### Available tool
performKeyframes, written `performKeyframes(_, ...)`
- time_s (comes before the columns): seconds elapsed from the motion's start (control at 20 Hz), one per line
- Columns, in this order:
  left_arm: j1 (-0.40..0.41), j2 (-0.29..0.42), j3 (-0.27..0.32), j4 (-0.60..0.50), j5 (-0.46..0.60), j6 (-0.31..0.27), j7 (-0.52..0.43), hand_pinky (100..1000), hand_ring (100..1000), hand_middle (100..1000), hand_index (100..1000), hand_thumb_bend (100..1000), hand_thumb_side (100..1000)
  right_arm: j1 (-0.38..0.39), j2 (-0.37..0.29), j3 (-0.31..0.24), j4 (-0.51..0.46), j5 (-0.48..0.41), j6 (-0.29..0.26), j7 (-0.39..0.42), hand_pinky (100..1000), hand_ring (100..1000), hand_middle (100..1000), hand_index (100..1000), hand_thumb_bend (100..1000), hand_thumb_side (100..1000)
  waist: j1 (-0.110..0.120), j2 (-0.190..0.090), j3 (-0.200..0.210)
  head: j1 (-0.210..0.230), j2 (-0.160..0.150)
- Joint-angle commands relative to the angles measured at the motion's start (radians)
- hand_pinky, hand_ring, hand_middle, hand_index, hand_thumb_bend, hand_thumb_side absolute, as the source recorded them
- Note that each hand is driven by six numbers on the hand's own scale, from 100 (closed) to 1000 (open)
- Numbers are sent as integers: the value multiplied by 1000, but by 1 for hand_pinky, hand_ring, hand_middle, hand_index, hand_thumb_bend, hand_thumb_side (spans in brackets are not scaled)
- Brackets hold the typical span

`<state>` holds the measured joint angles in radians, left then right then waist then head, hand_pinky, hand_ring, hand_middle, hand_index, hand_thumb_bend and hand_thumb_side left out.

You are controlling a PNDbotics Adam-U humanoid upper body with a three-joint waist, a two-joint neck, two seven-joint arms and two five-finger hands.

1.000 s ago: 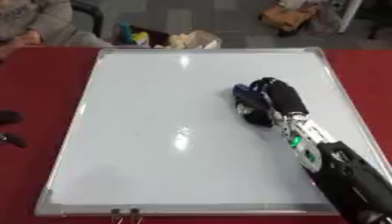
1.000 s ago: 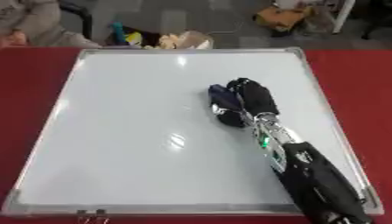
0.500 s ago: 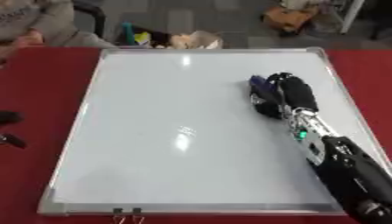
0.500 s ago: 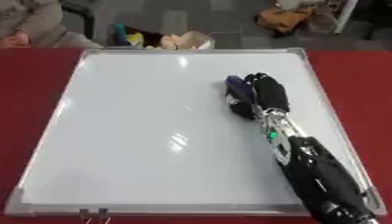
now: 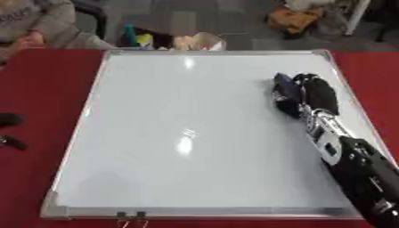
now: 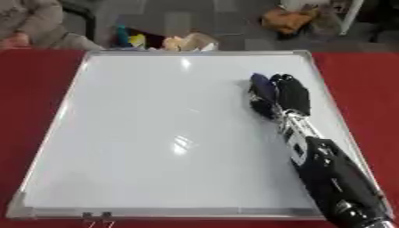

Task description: Wipe the whiteboard clean with a brush.

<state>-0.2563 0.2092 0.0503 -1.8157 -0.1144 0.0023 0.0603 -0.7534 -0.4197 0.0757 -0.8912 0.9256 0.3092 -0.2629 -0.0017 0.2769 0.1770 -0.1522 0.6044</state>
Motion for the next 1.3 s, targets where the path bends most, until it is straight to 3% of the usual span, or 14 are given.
performKeyframes(0.05,-7,10,9,-15,3,-2,0,422,697,534,606,244,947,39,-13,-17,88,-49,24,-1,602,699,605,800,170,792,9,-2,-4,0,-3)
performKeyframes(0.7,-7,12,11,-16,2,-2,1,422,696,534,605,245,947,57,-35,-36,109,-111,50,-43,600,696,601,802,166,794,6,-4,-6,4,-2)
performKeyframes(1.3,-6,11,11,-15,2,-2,2,423,696,533,605,245,946,50,-28,-25,108,-109,45,-39,603,700,606,802,142,798,7,-7,-7,3,-2)
